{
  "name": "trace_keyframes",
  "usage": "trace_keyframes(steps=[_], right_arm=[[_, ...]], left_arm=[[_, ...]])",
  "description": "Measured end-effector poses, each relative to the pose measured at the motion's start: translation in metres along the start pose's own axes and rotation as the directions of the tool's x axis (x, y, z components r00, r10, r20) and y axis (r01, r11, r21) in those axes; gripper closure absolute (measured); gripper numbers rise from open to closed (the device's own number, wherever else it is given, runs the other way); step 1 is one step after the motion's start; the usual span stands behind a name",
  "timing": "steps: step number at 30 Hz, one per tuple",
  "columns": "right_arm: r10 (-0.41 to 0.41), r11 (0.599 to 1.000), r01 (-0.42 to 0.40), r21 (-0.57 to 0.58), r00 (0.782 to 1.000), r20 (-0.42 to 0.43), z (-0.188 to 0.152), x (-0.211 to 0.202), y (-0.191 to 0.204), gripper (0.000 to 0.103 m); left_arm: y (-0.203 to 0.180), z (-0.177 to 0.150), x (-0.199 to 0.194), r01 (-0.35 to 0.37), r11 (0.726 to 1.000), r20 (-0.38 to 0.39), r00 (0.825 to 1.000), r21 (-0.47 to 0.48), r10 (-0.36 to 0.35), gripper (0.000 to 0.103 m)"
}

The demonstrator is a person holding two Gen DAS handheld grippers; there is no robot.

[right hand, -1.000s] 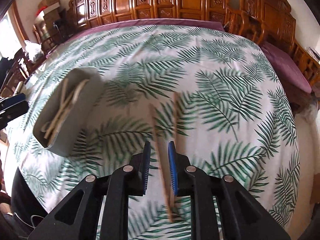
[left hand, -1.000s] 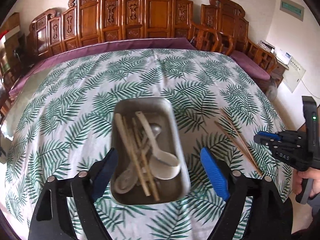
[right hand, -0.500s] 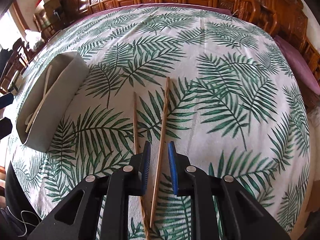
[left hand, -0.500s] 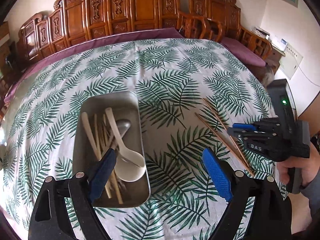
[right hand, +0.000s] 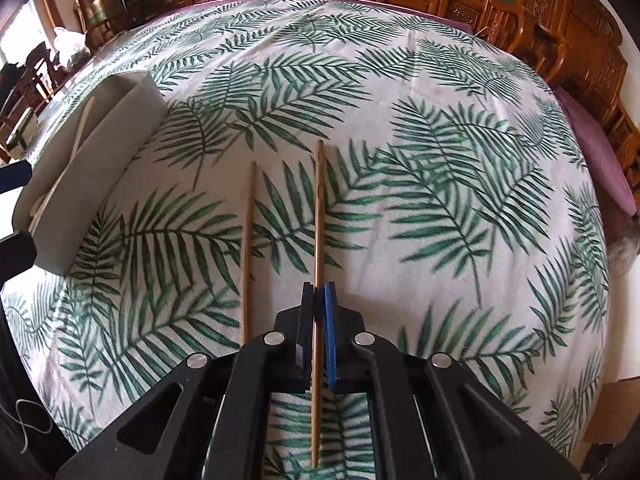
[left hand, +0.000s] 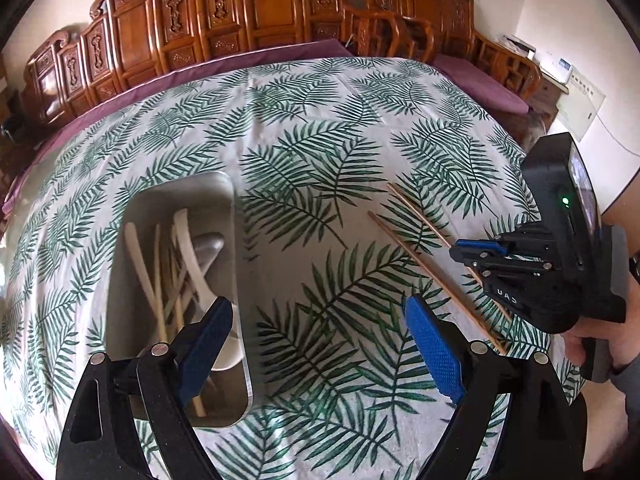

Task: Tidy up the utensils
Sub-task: 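Reach the right tool to the remaining chopsticks and grasp one, then grasp the other wooden chopstick with the left tool while the right tool holds its chopstick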

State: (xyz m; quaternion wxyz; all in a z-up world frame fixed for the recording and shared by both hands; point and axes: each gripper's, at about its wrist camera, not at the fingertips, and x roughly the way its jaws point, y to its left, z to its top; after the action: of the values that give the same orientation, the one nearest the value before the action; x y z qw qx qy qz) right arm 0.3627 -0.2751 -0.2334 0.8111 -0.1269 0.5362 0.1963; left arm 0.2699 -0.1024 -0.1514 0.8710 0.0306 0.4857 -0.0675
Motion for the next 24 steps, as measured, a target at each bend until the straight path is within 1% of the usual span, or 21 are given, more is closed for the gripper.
trace_keyframes(steps=[3,10,13,18,22,24], right_arm=[[0.011,1.0,-0.011,0.021,1.0,0.007,-0.01,-0.008,-0.008,0.097],[0.002,0.997,-0.003,0.071,1.0,0.009,-0.035,-0.015,-0.025,0.097],[0.02,0.995,-0.022,0.095,1.0,0.024,-0.043,-0.016,-0.03,0.097],[0.049,0.989,-0.056,0.138,0.997,0.055,-0.049,-0.018,-0.035,0.097],[0.037,0.988,-0.047,0.145,0.997,0.068,-0.051,-0.018,-0.033,0.097],[0.043,0.985,-0.055,0.162,0.996,0.075,-0.052,-0.019,-0.035,0.097]], left_arm=[[-0.008,0.002,0.005,0.009,1.0,-0.007,1.0,0.005,-0.009,0.018],[-0.036,0.007,0.026,0.044,0.999,-0.039,0.998,0.027,-0.043,0.018],[-0.047,0.011,0.037,0.055,0.998,-0.055,0.997,0.035,-0.053,0.018],[-0.058,0.018,0.058,0.06,0.998,-0.084,0.995,0.035,-0.057,0.018],[-0.064,0.023,0.073,0.057,0.998,-0.108,0.993,0.036,-0.053,0.019],[-0.067,0.025,0.079,0.058,0.998,-0.114,0.992,0.038,-0.054,0.02]])
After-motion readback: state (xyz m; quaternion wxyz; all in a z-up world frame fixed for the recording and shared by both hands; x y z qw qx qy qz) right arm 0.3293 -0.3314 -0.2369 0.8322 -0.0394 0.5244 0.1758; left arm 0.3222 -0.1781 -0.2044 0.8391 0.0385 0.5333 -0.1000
